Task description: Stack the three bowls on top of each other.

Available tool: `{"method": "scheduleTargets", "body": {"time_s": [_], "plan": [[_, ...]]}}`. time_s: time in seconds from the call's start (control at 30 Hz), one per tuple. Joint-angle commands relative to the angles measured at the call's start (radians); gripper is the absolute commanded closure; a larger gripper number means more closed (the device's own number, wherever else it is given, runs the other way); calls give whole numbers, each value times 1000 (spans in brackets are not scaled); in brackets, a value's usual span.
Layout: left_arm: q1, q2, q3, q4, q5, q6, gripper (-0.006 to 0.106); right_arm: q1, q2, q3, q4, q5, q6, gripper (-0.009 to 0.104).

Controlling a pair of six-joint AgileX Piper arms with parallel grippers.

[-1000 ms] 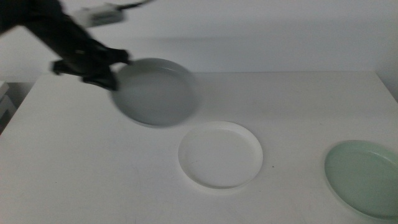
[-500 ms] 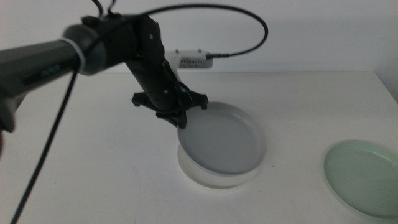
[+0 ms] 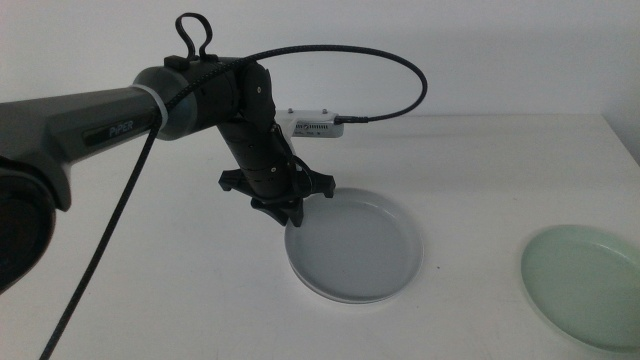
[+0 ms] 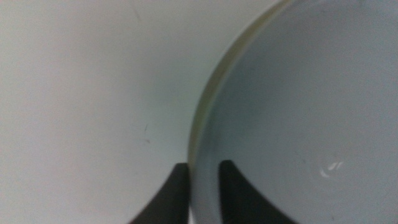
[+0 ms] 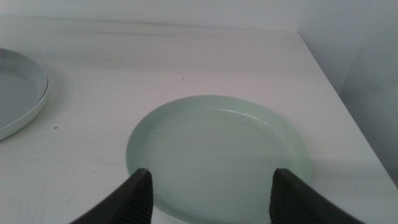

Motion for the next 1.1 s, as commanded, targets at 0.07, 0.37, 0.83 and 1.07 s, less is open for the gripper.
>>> {"method": "scheduleTargets", "body": {"time_s": [0.07, 0.37, 0.83, 1.07], "plan": [[0, -69, -29, -38, -8, 82, 50, -6, -27, -7, -4, -78, -4, 45], [72, -263, -31, -153, 132, 306, 10, -6, -27, -7, -4, -78, -4, 45], [193, -825, 107, -189, 218, 391, 10, -6, -27, -7, -4, -78, -4, 45], [191, -1096, 320, -251, 101, 403, 10, -6, -27, -7, -4, -78, -4, 45]]}}
